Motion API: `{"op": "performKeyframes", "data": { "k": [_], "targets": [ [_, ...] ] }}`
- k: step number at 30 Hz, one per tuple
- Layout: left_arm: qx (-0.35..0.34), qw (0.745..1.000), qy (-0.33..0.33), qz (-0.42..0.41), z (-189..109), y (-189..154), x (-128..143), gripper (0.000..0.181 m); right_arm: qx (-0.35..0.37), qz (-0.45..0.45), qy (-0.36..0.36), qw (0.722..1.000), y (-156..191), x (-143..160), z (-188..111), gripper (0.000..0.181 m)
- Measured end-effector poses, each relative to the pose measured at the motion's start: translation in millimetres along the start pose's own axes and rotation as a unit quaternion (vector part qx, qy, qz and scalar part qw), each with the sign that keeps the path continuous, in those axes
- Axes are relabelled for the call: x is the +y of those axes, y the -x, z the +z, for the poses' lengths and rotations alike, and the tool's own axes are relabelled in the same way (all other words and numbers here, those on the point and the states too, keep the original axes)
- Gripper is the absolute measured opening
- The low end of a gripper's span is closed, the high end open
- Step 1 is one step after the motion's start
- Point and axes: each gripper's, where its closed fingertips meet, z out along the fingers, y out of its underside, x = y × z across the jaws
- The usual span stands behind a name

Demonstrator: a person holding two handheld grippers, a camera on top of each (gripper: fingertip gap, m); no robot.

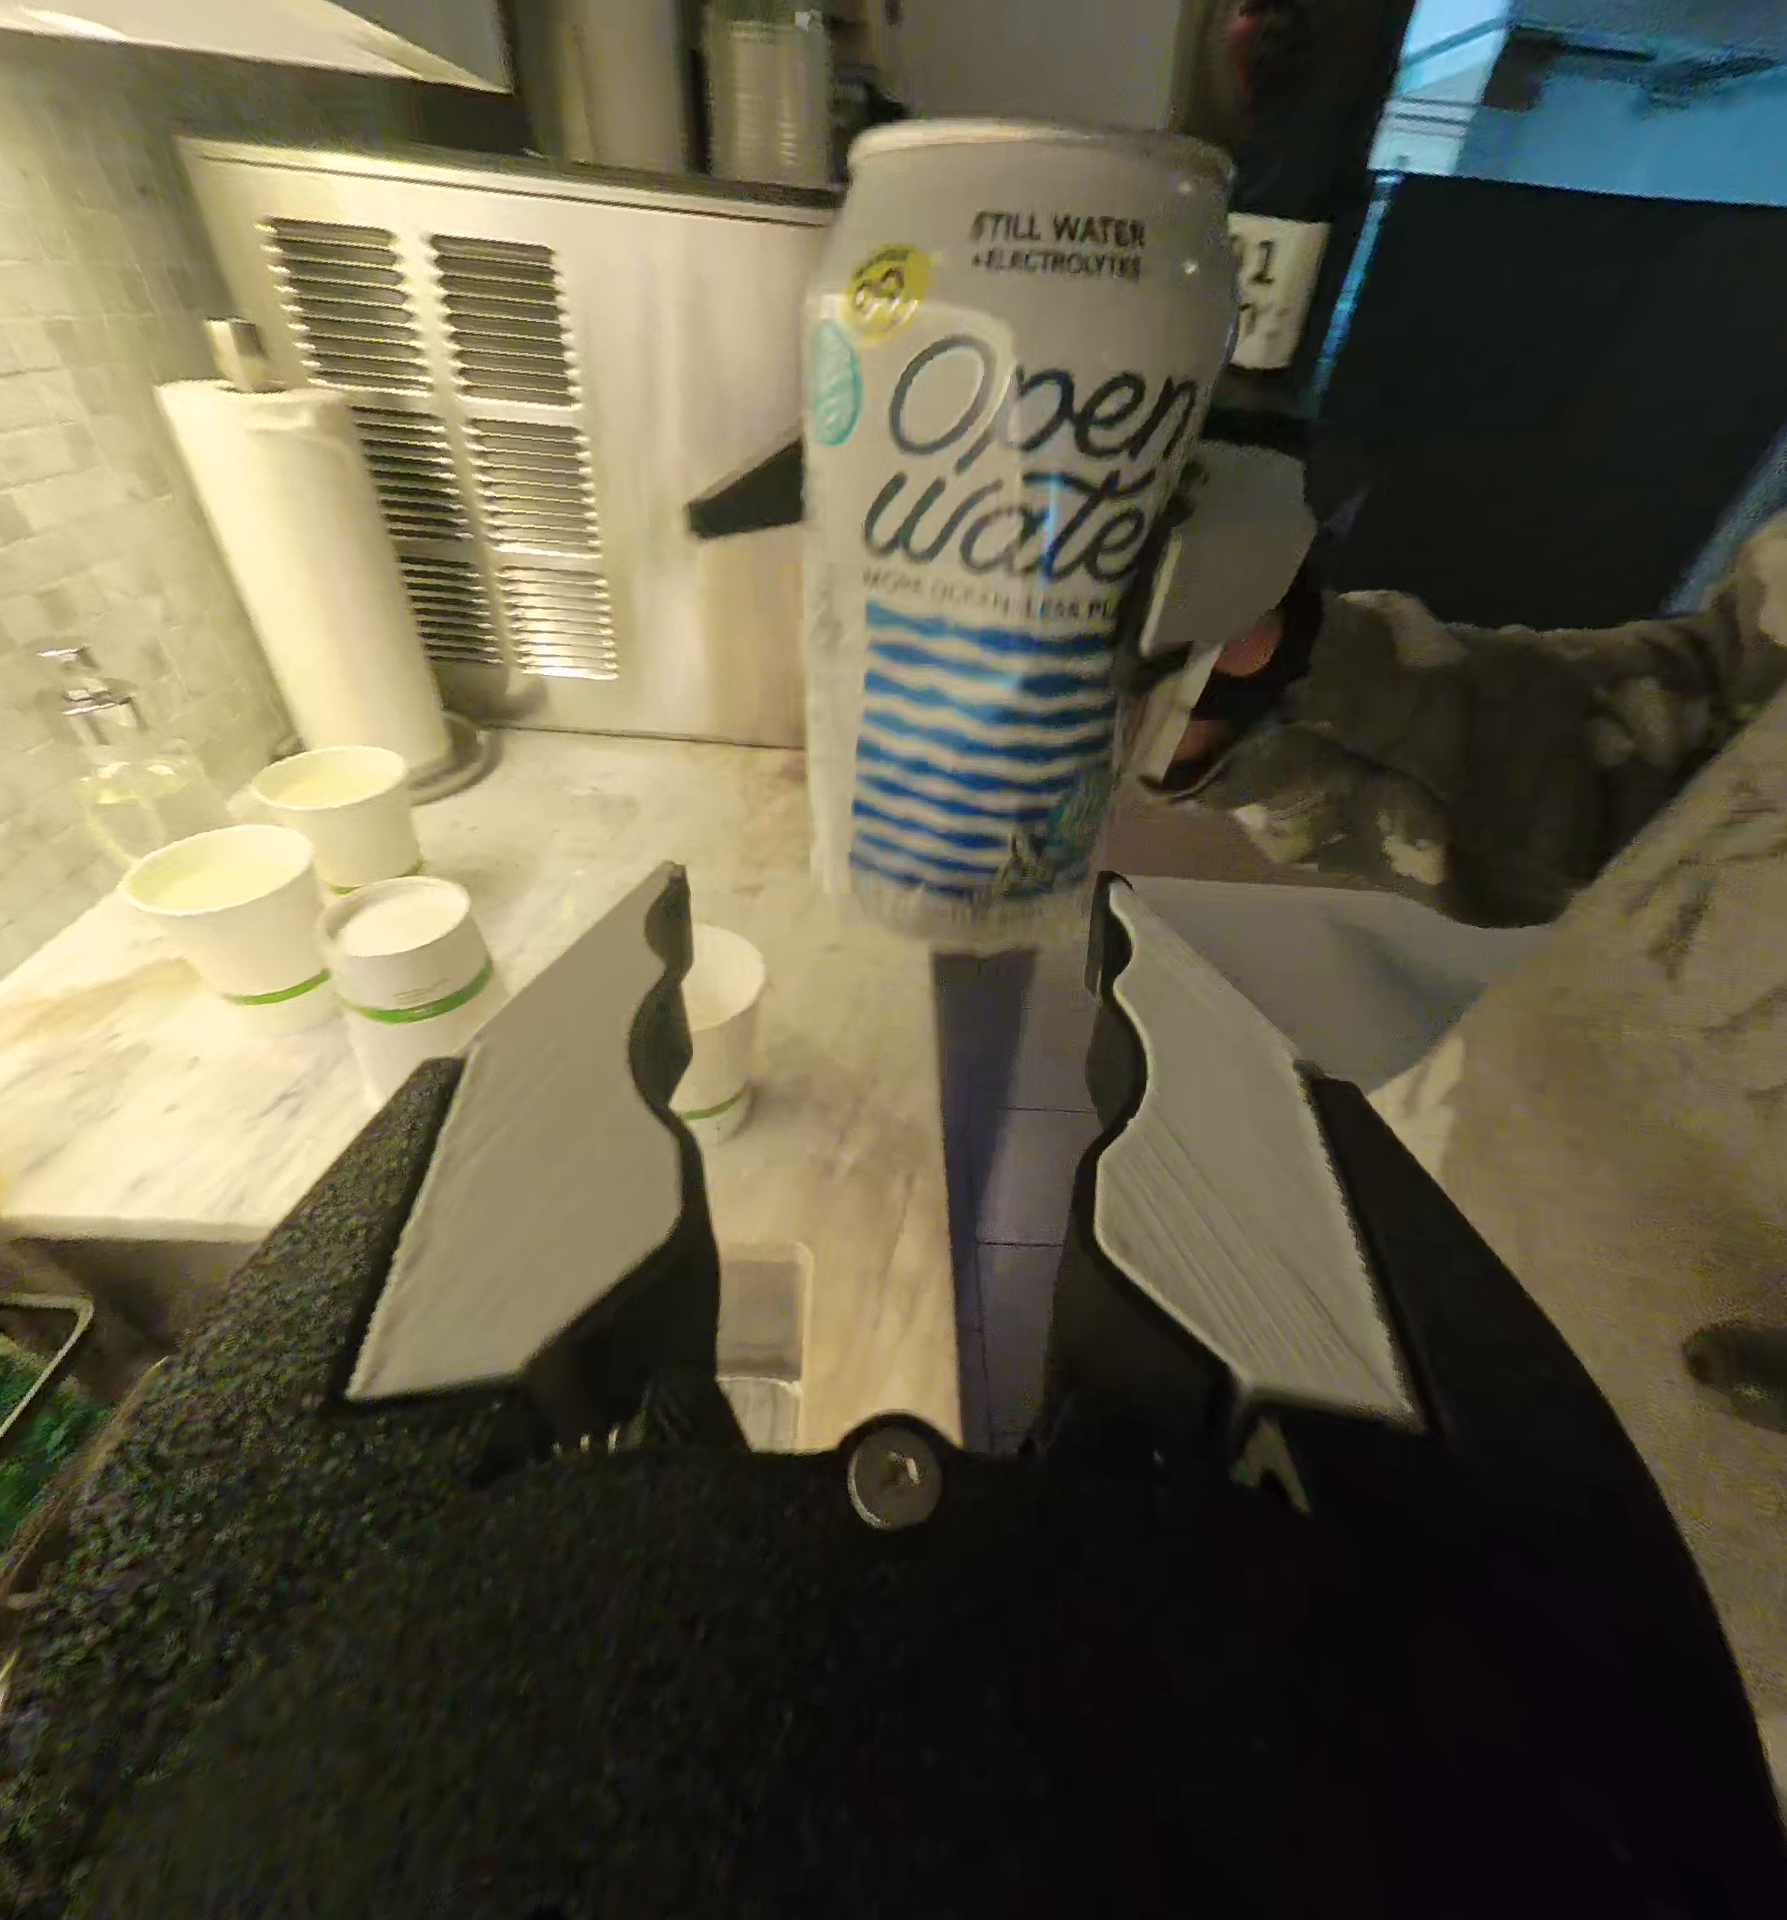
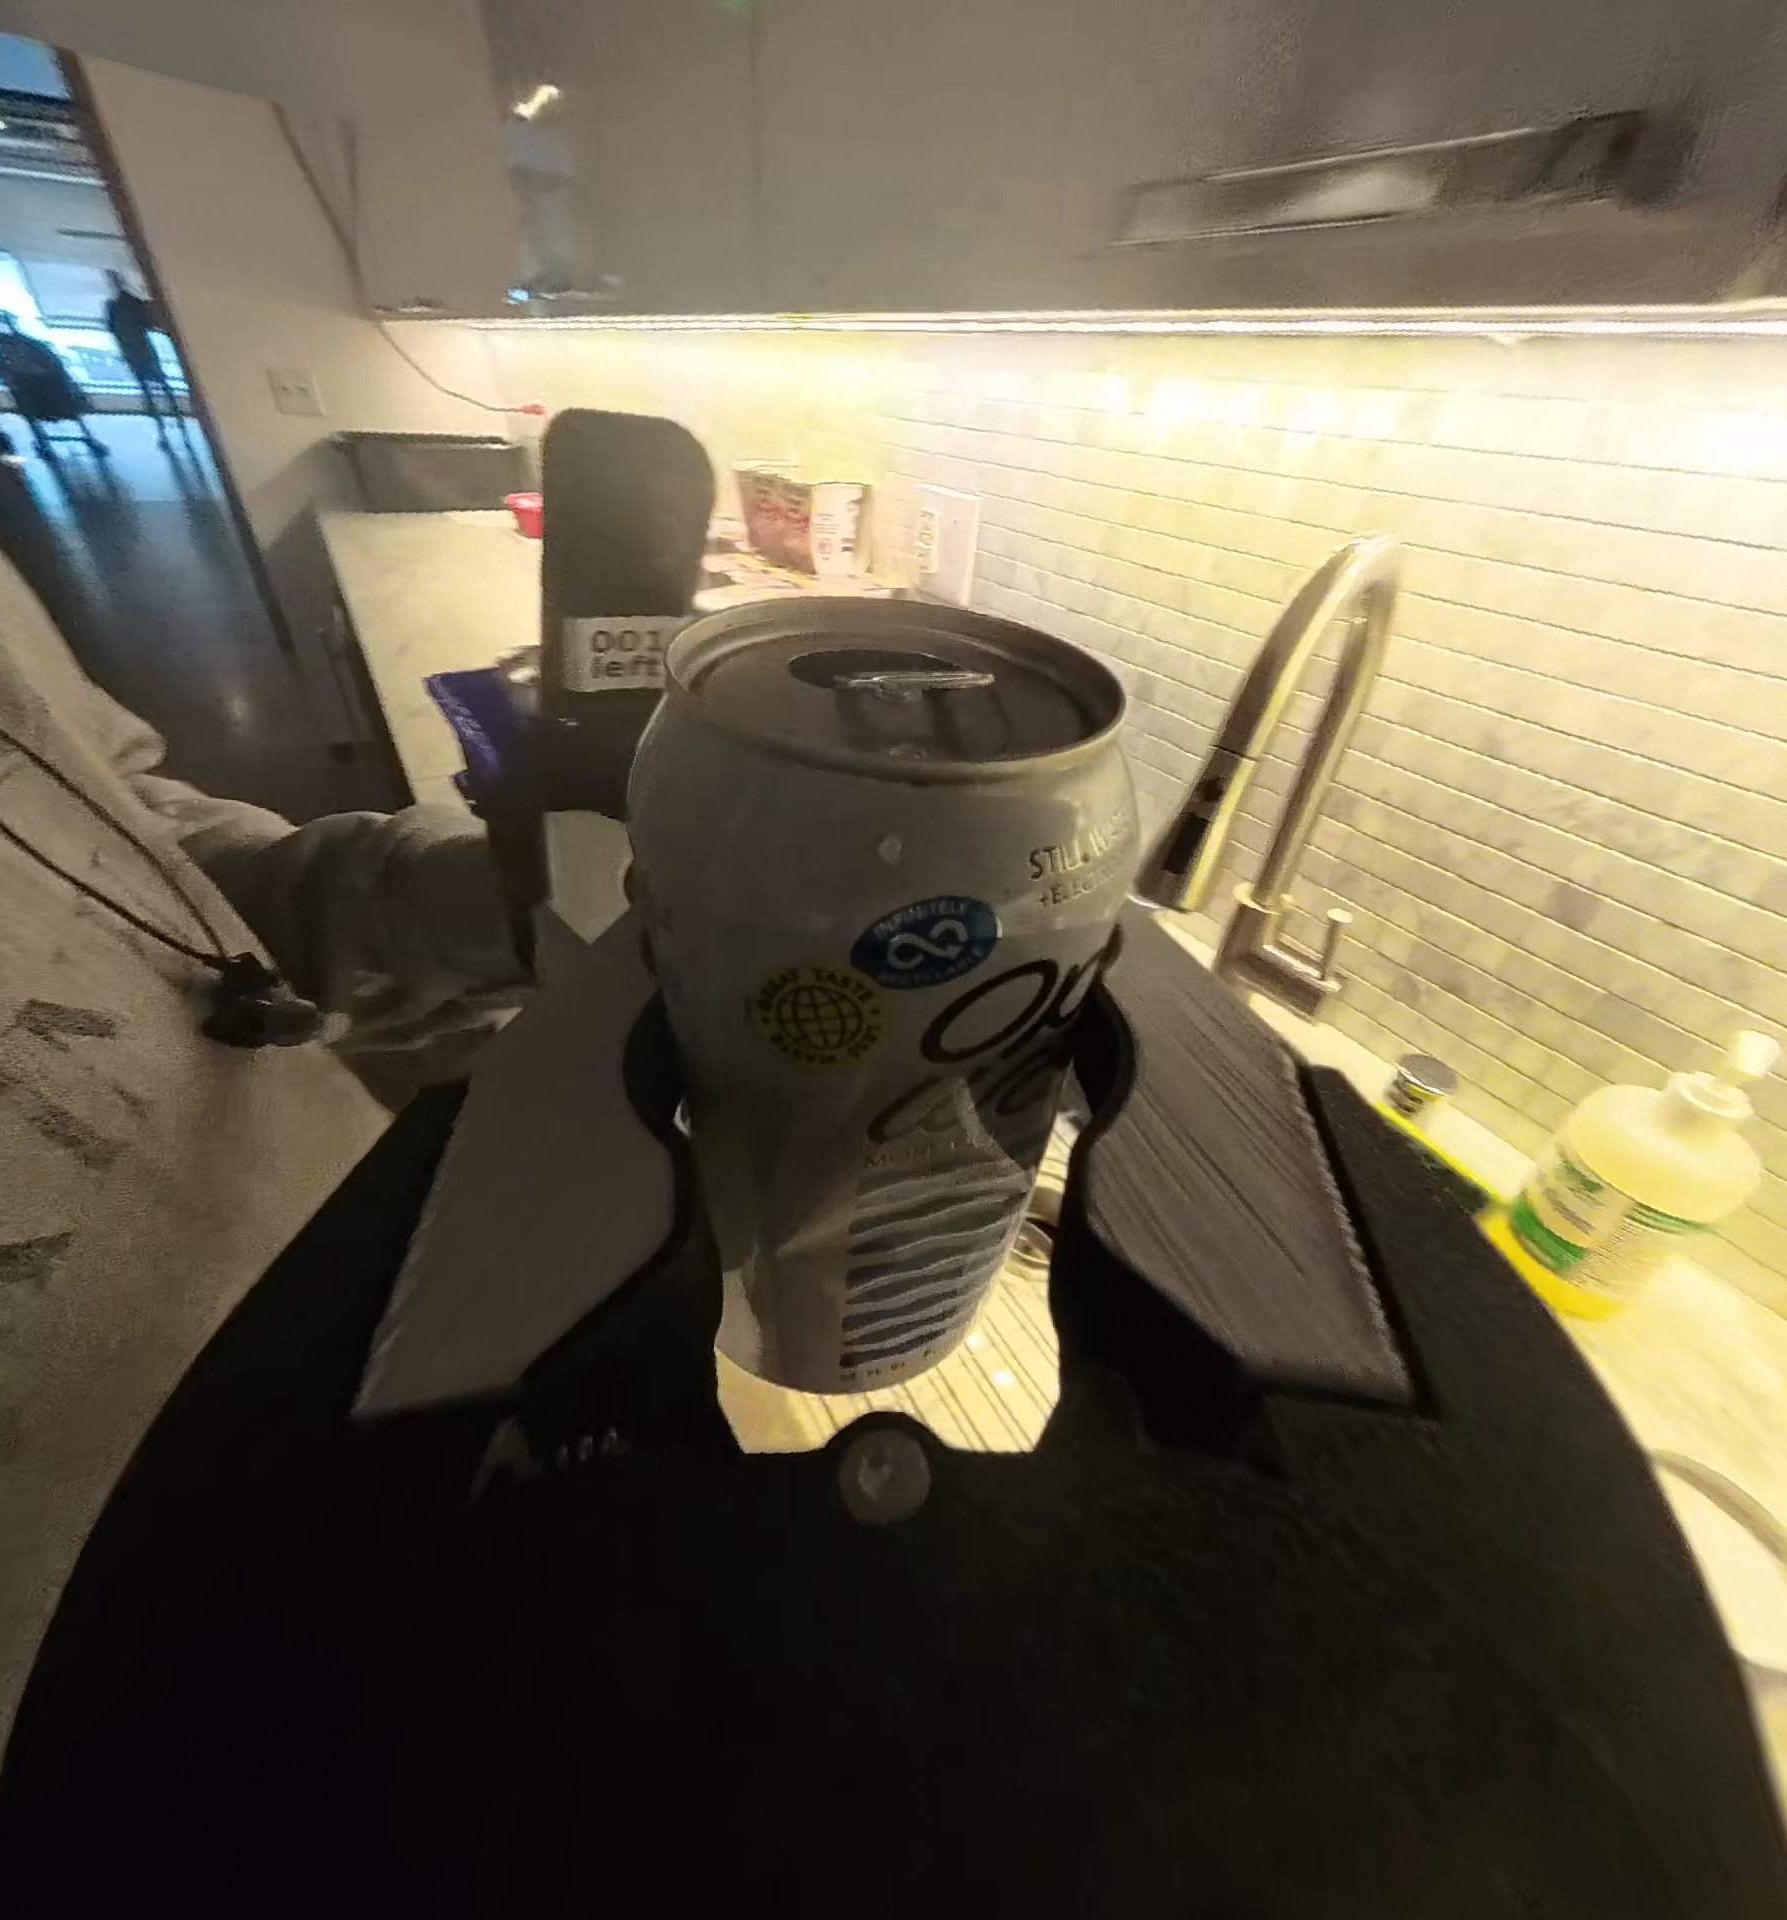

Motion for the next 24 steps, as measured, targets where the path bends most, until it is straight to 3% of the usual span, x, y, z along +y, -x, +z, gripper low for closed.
{"op": "performKeyframes", "data": {
  "k": [8, 12, 18, 24],
  "targets": [
    [-0.127, 0.991, 0.002, -0.042, -29, 47, 23, 0.068, 0.130, -0.016, 0.038, 0.991, -80, -10, -59, 0.072],
    [-0.164, 0.984, -0.005, -0.072, -43, 60, 35, 0.064, 0.180, -0.021, 0.080, 0.980, -118, 3, -89, 0.072],
    [-0.184, 0.977, -0.005, -0.106, -54, 67, 51, 0.061, 0.212, 0.025, 0.151, 0.965, -155, 64, -119, 0.071],
    [-0.207, 0.972, 0.004, -0.116, -65, 72, 63, 0.061, 0.228, 0.076, 0.194, 0.951, -170, 138, -132, 0.071]
  ]
}}
